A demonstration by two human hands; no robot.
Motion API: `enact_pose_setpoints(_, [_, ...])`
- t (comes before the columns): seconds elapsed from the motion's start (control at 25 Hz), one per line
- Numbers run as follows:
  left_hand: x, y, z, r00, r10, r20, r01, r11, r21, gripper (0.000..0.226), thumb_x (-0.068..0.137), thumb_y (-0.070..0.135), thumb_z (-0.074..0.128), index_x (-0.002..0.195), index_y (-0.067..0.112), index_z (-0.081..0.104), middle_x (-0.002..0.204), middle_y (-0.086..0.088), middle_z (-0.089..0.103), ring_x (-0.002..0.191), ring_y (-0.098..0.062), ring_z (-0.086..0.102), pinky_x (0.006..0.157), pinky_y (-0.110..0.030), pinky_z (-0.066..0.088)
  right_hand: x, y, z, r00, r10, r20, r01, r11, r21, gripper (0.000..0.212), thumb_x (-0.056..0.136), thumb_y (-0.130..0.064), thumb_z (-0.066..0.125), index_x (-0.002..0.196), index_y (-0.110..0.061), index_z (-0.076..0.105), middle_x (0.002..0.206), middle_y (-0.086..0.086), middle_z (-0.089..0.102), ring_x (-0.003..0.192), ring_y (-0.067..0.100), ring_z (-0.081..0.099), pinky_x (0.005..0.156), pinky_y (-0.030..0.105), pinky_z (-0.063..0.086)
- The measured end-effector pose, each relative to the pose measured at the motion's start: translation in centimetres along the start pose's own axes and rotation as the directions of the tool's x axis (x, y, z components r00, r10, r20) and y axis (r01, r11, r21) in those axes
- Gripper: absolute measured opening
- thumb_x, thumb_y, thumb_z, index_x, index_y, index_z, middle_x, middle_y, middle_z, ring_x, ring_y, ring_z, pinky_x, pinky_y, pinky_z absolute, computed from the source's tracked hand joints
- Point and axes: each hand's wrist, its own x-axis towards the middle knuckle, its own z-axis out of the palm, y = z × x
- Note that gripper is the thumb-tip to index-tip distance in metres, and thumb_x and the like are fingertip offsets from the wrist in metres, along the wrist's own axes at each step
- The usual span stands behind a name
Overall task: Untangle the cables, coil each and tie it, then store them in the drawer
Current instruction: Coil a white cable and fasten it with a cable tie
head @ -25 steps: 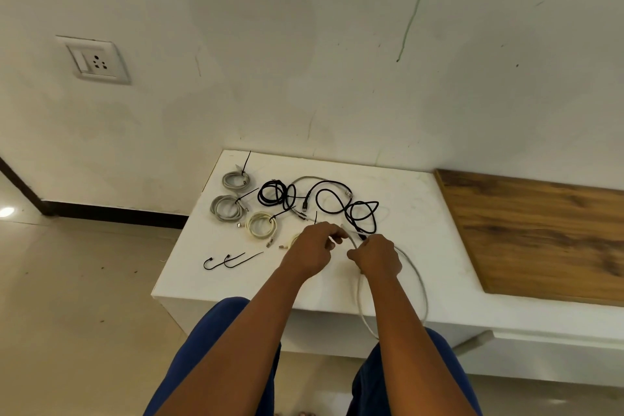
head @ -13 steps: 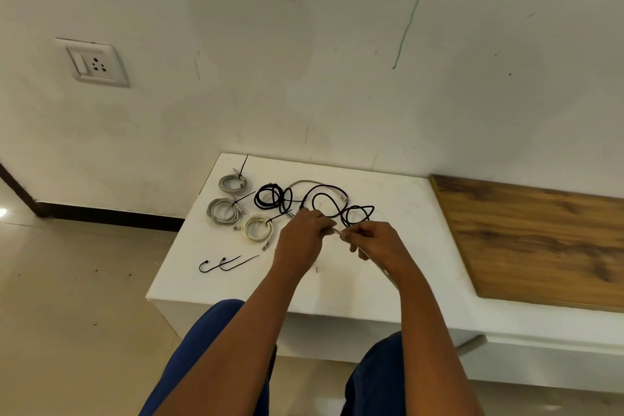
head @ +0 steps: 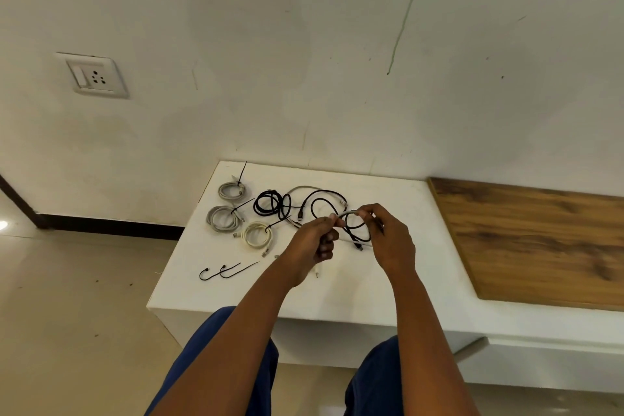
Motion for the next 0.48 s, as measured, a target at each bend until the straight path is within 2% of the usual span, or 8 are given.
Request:
enact_pose_setpoints(0.08, [-0.3,0.5,0.0,0.990,-0.108,0.092,0.125,0.972,-0.200,0.024,0.097,0.030,0.047,0.081,0.015,0.058,0.055,0.007,0.036,0.046,-0.007,0.026,0.043,-0.018,0.024,0.1,-0.3,0.5,1.000,0.014,0.012,-0.015,0.996,0.090,0.017,0.094,-0.046,0.047,0.092,-0.036,0.061,0.073,-0.013,0.060,0.065,0.007,0.052,0.059,0.027,0.040])
enact_pose_setpoints(0.16, [-0.5,1.1,-0.3,0.956,-0.136,0.260,0.230,0.898,-0.376,0.019,0.095,0.025,0.046,0.080,0.015,0.055,0.054,0.007,0.034,0.043,-0.007,0.026,0.042,-0.019,0.023,0.2,-0.5,0.7,0.998,0.020,0.057,-0.032,0.973,0.227,0.019,0.094,-0.036,0.052,0.098,-0.025,0.067,0.084,-0.005,0.066,0.073,0.011,0.056,0.068,0.027,0.043])
enact_pose_setpoints(0.2, [-0.7,1.5,-0.5,0.935,-0.110,0.337,0.267,0.845,-0.464,0.016,0.093,0.021,0.044,0.081,0.015,0.054,0.053,0.007,0.034,0.043,-0.006,0.026,0.042,-0.019,0.024,0.3,-0.6,0.7,0.996,0.029,0.080,-0.052,0.953,0.300,0.021,0.094,-0.032,0.053,0.101,-0.019,0.069,0.084,-0.004,0.067,0.073,0.009,0.056,0.068,0.024,0.043])
enact_pose_setpoints(0.28, [-1.0,2.5,-1.1,0.917,0.013,0.398,0.266,0.723,-0.637,0.015,0.088,0.012,0.039,0.080,0.015,0.051,0.055,0.008,0.038,0.045,-0.006,0.025,0.044,-0.018,0.027,0.4,-0.5,0.3,0.989,0.070,0.133,-0.123,0.882,0.455,0.022,0.094,-0.028,0.055,0.100,-0.015,0.072,0.064,-0.016,0.060,0.054,-0.001,0.048,0.052,0.013,0.036])
enact_pose_setpoints(0.32, [-1.1,3.0,-1.4,0.928,0.086,0.361,0.217,0.663,-0.717,0.016,0.086,0.010,0.038,0.078,0.016,0.051,0.057,0.008,0.040,0.046,-0.006,0.027,0.046,-0.017,0.028,0.4,-0.5,0.0,0.983,0.082,0.166,-0.159,0.835,0.527,0.021,0.094,-0.027,0.056,0.098,-0.015,0.072,0.054,-0.018,0.053,0.045,-0.002,0.043,0.045,0.010,0.031])
enact_pose_setpoints(0.4, [-1.2,3.8,-2.0,0.958,0.202,0.204,0.065,0.542,-0.838,0.015,0.083,0.008,0.038,0.076,0.015,0.050,0.063,0.008,0.046,0.048,-0.006,0.037,0.049,-0.015,0.033,0.3,-0.4,-0.6,0.973,0.046,0.227,-0.173,0.794,0.583,0.018,0.092,-0.026,0.058,0.092,-0.017,0.074,0.046,-0.016,0.046,0.039,0.000,0.038,0.040,0.008,0.027])
enact_pose_setpoints(0.48, [-1.1,4.4,-3.1,0.967,0.254,0.029,-0.083,0.418,-0.904,0.016,0.085,0.006,0.040,0.075,0.012,0.051,0.068,0.004,0.054,0.054,-0.009,0.047,0.051,-0.017,0.043,0.2,-0.2,-1.0,0.966,-0.019,0.258,-0.119,0.852,0.509,0.014,0.089,-0.024,0.063,0.088,-0.017,0.074,0.055,-0.004,0.056,0.049,-0.001,0.043,0.045,0.008,0.032])
